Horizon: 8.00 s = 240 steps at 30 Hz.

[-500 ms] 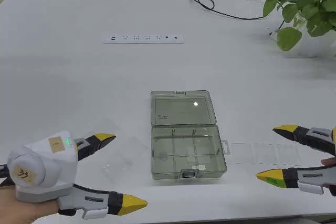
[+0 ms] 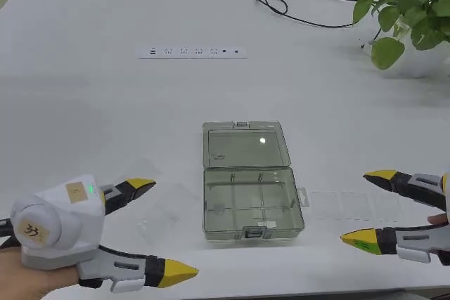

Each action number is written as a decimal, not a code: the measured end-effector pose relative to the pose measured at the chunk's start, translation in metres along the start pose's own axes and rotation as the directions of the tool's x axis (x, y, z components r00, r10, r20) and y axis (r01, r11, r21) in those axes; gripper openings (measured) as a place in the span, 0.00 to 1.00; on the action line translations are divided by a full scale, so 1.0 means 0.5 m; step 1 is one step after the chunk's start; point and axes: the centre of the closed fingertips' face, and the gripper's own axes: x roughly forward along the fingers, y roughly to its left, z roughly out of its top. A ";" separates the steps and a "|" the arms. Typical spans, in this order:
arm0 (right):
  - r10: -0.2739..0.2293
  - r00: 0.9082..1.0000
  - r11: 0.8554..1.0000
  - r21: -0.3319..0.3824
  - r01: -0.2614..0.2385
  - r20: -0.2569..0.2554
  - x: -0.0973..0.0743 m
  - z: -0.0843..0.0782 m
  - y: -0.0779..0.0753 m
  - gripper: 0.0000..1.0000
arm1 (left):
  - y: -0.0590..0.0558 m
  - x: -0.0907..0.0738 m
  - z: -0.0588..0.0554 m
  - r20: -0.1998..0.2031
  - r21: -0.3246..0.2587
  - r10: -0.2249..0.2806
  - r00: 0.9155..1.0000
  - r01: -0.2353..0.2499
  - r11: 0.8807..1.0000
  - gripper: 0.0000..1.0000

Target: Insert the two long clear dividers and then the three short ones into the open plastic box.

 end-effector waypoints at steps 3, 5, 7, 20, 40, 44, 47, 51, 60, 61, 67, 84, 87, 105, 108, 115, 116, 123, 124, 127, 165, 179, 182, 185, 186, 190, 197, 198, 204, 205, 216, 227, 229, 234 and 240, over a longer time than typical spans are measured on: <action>0.001 1.000 1.000 -0.004 -0.001 0.001 0.000 0.003 0.001 0.74 | 0.001 0.000 0.002 0.004 0.001 0.002 1.000 -0.002 1.000 0.98; 0.002 1.000 1.000 -0.006 -0.002 0.000 -0.001 0.002 0.001 0.74 | 0.000 0.000 0.004 0.005 -0.001 0.001 1.000 -0.001 1.000 0.98; 0.002 1.000 1.000 -0.009 -0.002 -0.003 -0.002 0.001 0.001 0.74 | -0.001 -0.001 0.004 0.002 0.004 0.001 1.000 -0.001 1.000 0.98; 0.002 1.000 1.000 -0.016 -0.002 -0.006 -0.003 0.004 0.000 0.74 | -0.001 0.001 0.004 -0.002 0.008 -0.010 1.000 0.010 1.000 0.97; 0.009 1.000 1.000 -0.010 -0.009 -0.007 0.005 0.005 0.003 0.74 | 0.001 0.005 0.002 -0.008 0.004 -0.015 1.000 0.015 1.000 0.96; 0.008 1.000 1.000 -0.008 -0.009 -0.005 0.005 0.004 0.002 0.74 | 0.003 0.006 0.002 -0.008 0.003 -0.016 1.000 0.016 1.000 0.96; 0.008 1.000 1.000 -0.007 -0.008 -0.005 0.005 0.003 0.002 0.74 | 0.003 0.006 0.003 -0.008 0.003 -0.016 1.000 0.016 1.000 0.96; 0.007 1.000 1.000 -0.005 -0.007 -0.004 0.005 0.002 0.001 0.74 | 0.003 0.007 0.004 -0.006 0.000 -0.017 1.000 0.017 1.000 0.96; 0.006 1.000 1.000 0.000 -0.006 -0.001 0.006 -0.001 0.001 0.74 | 0.011 0.004 0.005 -0.005 -0.005 -0.009 1.000 0.009 1.000 0.96; 0.006 1.000 1.000 0.000 -0.006 0.000 0.006 -0.004 -0.002 0.74 | 0.012 0.004 0.005 -0.003 -0.007 -0.008 1.000 0.008 1.000 0.96; 0.006 1.000 1.000 0.004 -0.006 0.000 0.007 -0.004 -0.001 0.73 | 0.025 0.000 0.004 -0.009 -0.007 0.007 1.000 -0.007 1.000 0.95; 0.002 1.000 1.000 0.016 -0.002 -0.001 0.009 -0.006 0.001 0.72 | 0.133 -0.037 -0.015 -0.071 -0.049 0.135 0.988 -0.139 0.989 0.90; 0.004 1.000 1.000 0.017 -0.004 -0.001 0.009 -0.004 0.003 0.72 | 0.152 -0.041 -0.026 -0.093 -0.070 0.153 0.984 -0.160 0.985 0.88; 0.001 1.000 0.999 0.033 0.000 -0.003 0.009 -0.007 0.012 0.71 | 0.223 -0.041 -0.092 -0.257 -0.139 0.208 0.944 -0.249 0.958 0.76; 0.001 1.000 0.999 0.035 -0.001 -0.004 0.010 -0.009 0.014 0.71 | 0.239 -0.043 -0.099 -0.287 -0.144 0.227 0.930 -0.277 0.950 0.71; 0.000 1.000 0.999 0.041 0.000 -0.003 0.011 -0.012 0.013 0.70 | 0.265 -0.044 -0.127 -0.354 -0.153 0.253 0.900 -0.323 0.934 0.60; 0.001 1.000 0.999 0.043 -0.001 -0.003 0.011 -0.012 0.013 0.70 | 0.268 -0.045 -0.132 -0.367 -0.159 0.255 0.894 -0.331 0.930 0.58; -0.002 1.000 0.999 0.044 0.002 -0.001 0.012 -0.010 0.013 0.69 | 0.278 -0.038 -0.154 -0.440 -0.141 0.251 0.863 -0.342 0.929 0.50; -0.003 1.000 0.999 0.046 0.003 0.000 0.011 -0.009 0.013 0.69 | 0.279 -0.038 -0.158 -0.455 -0.131 0.253 0.854 -0.346 0.929 0.49; -0.006 1.000 0.999 0.048 0.006 0.002 0.010 -0.009 0.013 0.69 | 0.280 -0.035 -0.164 -0.476 -0.128 0.255 0.842 -0.353 0.927 0.47; 0.006 1.000 0.998 0.064 -0.006 0.001 0.020 -0.018 0.020 0.68 | 0.279 -0.043 -0.172 -0.545 -0.155 0.267 0.795 -0.408 0.900 0.31; 0.023 1.000 0.998 0.056 -0.023 0.007 0.025 0.005 0.035 0.66 | 0.251 -0.045 -0.141 -0.459 -0.249 0.265 0.848 -0.409 0.878 0.30; 0.017 1.000 0.997 0.072 -0.019 0.020 0.024 0.019 0.037 0.64 | 0.241 -0.045 -0.122 -0.414 -0.288 0.275 0.868 -0.411 0.865 0.30; 0.017 0.999 0.995 0.095 -0.022 0.050 0.025 0.034 0.044 0.63 | 0.228 -0.044 -0.107 -0.377 -0.317 0.272 0.885 -0.399 0.860 0.30; 0.017 0.999 0.995 0.096 -0.022 0.051 0.026 0.036 0.046 0.62 | 0.221 -0.044 -0.101 -0.364 -0.330 0.272 0.891 -0.396 0.857 0.30; 0.025 0.997 0.991 0.127 -0.034 0.072 0.031 0.055 0.060 0.62 | 0.201 -0.042 -0.068 -0.290 -0.393 0.277 0.916 -0.378 0.838 0.30; 0.019 0.991 0.973 0.225 -0.049 0.134 0.039 0.104 0.069 0.56 | 0.157 -0.032 0.002 -0.169 -0.440 0.268 0.949 -0.316 0.841 0.30; 0.014 0.989 0.973 0.226 -0.048 0.148 0.040 0.114 0.068 0.55 | 0.152 -0.030 0.010 -0.156 -0.446 0.266 0.951 -0.308 0.840 0.30; -0.012 0.974 0.955 0.292 -0.056 0.225 0.048 0.185 0.073 0.49 | 0.100 -0.003 0.066 -0.065 -0.471 0.223 0.973 -0.227 0.853 0.30; -0.013 0.973 0.954 0.295 -0.057 0.230 0.052 0.195 0.077 0.47 | 0.094 0.001 0.074 -0.048 -0.480 0.220 0.974 -0.216 0.851 0.30; -0.027 0.961 0.923 0.375 -0.082 0.276 0.090 0.262 0.110 0.35 | 0.018 0.044 0.130 0.056 -0.510 0.159 0.986 -0.108 0.853 0.30; -0.040 0.969 0.884 0.461 -0.080 0.244 0.136 0.263 0.132 0.22 | -0.024 0.068 0.165 0.093 -0.441 0.116 0.989 -0.063 0.895 0.30; -0.040 0.968 0.871 0.484 -0.089 0.249 0.137 0.265 0.134 0.19 | -0.029 0.071 0.168 0.093 -0.428 0.111 0.989 -0.061 0.902 0.30; -0.037 0.968 0.861 0.500 -0.095 0.246 0.141 0.268 0.139 0.16 | -0.031 0.076 0.166 0.090 -0.401 0.100 0.991 -0.056 0.914 0.30; -0.039 0.970 0.843 0.530 -0.096 0.238 0.148 0.264 0.141 0.13 | -0.036 0.078 0.169 0.089 -0.384 0.092 0.992 -0.051 0.922 0.30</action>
